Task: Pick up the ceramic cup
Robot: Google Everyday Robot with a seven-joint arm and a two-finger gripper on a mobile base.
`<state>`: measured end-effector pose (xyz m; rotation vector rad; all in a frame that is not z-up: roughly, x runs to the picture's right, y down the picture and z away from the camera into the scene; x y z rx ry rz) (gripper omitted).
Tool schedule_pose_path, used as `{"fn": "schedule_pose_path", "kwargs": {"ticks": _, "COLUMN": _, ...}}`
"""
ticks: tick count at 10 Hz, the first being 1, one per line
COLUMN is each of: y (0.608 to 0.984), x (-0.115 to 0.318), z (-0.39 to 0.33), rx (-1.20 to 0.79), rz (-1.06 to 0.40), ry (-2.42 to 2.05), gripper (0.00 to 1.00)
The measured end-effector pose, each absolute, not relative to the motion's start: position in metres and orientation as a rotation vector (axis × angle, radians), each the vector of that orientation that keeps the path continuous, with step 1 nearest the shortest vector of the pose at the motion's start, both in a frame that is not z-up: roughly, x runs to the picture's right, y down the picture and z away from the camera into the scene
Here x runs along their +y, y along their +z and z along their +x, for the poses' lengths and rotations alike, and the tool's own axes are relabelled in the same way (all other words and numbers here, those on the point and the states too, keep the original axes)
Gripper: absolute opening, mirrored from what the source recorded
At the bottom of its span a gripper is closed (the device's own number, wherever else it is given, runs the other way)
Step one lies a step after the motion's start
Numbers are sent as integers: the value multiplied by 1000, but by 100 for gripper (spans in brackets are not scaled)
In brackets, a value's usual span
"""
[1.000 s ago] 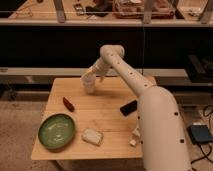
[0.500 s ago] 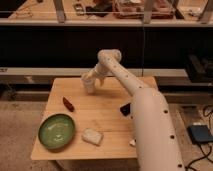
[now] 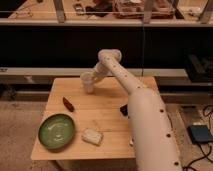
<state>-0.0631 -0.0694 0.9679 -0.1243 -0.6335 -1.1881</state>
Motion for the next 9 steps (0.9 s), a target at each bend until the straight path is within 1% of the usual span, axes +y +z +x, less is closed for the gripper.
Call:
{"fn": "schedule_pose_path", "kwargs": {"ticks": 1, "y": 963, "x": -69, "z": -62, "rx": -641, "rz": -128, "ry": -1185, "gripper": 0}}
{"fn": "schedule_pose_path", "kwargs": {"ticks": 2, "y": 953, "x": -72, "z": -59, "rx": -656, "rz": -126, "ry": -1171, "gripper": 0}}
{"fn": "schedule_pose_path", "kwargs": {"ticks": 3, "y": 935, "x": -78, "z": -53, "rx": -679, "rz": -119, "ry": -1150, "gripper": 0}}
{"fn": "schedule_pose_path", "kwargs": {"ticks": 5, "y": 859, "x": -98, "z": -16, "rx": -723, "rz": -63, "ry": -1124, "gripper": 0}}
{"fn": "schedule_pose_path", "kwargs": {"ticks": 6, "y": 823, "x": -99, "z": 6, "rx": -730, "rz": -46, "ry": -1143, "gripper": 0}}
{"fn": "schedule_pose_path", "kwargs": {"ticks": 7, "y": 778, "x": -92, "z": 37, "rx": -752, "rz": -40, "ry": -1159, "gripper": 0}}
{"fn": "schedule_pose_path", "kwargs": {"ticks": 9, "y": 735, "x": -82, "z": 60, "rx": -777, "rz": -37, "ry": -1179, "gripper": 0}}
